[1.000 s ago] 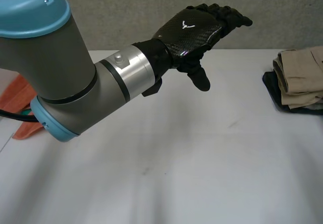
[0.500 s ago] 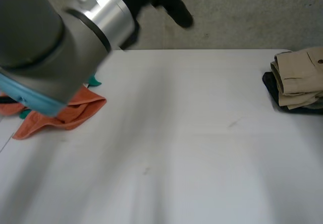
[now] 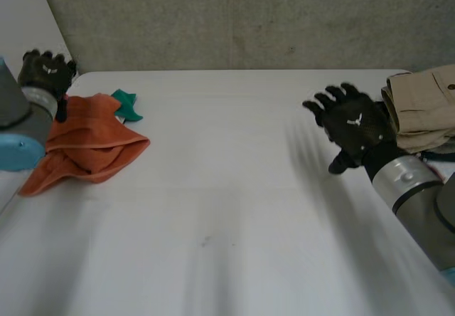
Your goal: Fold the laundry.
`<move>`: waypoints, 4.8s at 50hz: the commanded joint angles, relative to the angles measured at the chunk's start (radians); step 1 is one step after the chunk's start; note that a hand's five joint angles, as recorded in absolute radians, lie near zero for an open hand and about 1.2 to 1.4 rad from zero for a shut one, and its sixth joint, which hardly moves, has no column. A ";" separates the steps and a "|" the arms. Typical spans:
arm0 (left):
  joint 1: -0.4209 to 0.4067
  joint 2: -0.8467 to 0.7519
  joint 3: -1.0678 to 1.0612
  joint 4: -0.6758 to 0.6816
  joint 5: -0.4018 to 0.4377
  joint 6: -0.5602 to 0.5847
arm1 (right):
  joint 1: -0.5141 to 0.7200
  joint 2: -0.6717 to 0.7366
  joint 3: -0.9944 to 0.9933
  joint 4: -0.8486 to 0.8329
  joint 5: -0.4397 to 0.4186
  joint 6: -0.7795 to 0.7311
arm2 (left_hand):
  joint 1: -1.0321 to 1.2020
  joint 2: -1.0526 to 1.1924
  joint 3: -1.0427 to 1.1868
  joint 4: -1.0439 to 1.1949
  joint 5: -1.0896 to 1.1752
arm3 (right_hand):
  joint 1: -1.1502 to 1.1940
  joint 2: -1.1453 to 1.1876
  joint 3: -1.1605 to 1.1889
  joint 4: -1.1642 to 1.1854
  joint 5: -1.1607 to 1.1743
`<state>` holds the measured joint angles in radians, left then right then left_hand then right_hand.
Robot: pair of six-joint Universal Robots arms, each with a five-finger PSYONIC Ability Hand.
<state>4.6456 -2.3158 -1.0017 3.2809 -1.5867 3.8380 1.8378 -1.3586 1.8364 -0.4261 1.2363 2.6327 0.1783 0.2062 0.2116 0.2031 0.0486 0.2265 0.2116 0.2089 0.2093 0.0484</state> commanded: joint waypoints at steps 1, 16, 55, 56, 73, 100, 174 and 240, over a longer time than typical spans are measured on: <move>0.081 -0.309 0.196 0.158 0.088 0.049 | -0.015 0.004 0.061 -0.005 -0.003 -0.003 | 0.006 -0.022 -0.028 -0.019 -0.039 | -0.052 -0.037 -0.034 -0.035 -0.048; -0.008 -0.007 0.037 0.209 0.140 -0.036 | -0.034 -0.020 0.103 -0.010 -0.001 -0.005 | 1.218 1.190 1.185 1.193 1.173 | -0.052 -0.037 -0.034 -0.035 -0.048; -0.536 0.412 -0.408 -0.060 -0.065 -0.416 | -0.052 -0.082 0.008 0.319 0.088 0.201 | 0.015 -0.013 -0.019 -0.010 -0.030 | -0.052 -0.037 -0.034 -0.035 -0.048; -0.516 0.432 -0.434 -0.060 -0.061 -0.410 | -0.048 -0.082 0.000 0.338 0.088 0.207 | 0.015 -0.013 -0.019 -0.010 -0.030 | -0.052 -0.037 -0.034 -0.035 -0.048; -0.072 0.449 -0.819 0.052 0.037 -0.081 | 0.328 0.182 -0.385 0.457 0.077 -0.144 | 0.029 0.001 -0.004 0.005 -0.016 | -0.052 -0.037 -0.034 -0.035 -0.048; 0.047 0.184 -0.719 0.171 0.444 -0.074 | 0.520 0.839 -1.129 0.612 0.103 -0.255 | 0.580 0.552 0.547 0.555 0.535 | 0.836 0.851 0.854 0.854 0.840; -0.223 0.375 -0.412 0.254 0.039 -0.433 | -0.101 0.111 -0.318 -0.122 0.140 0.504 | 1.218 1.190 1.185 1.193 1.173 | 1.170 1.185 1.187 1.187 1.173; -0.242 0.549 -0.739 0.235 0.137 -0.364 | 0.101 0.707 -0.979 0.796 0.195 0.006 | 1.218 1.190 1.185 1.193 1.173 | 1.168 1.183 1.186 1.186 1.172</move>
<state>4.4002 -1.7663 -1.7568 3.5158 -1.4502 3.4759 1.9377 -0.6604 0.8520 0.3749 1.4188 2.6692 1.1649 1.1995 1.1953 1.2020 0.9636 0.7954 0.7793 0.7774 0.7760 0.6017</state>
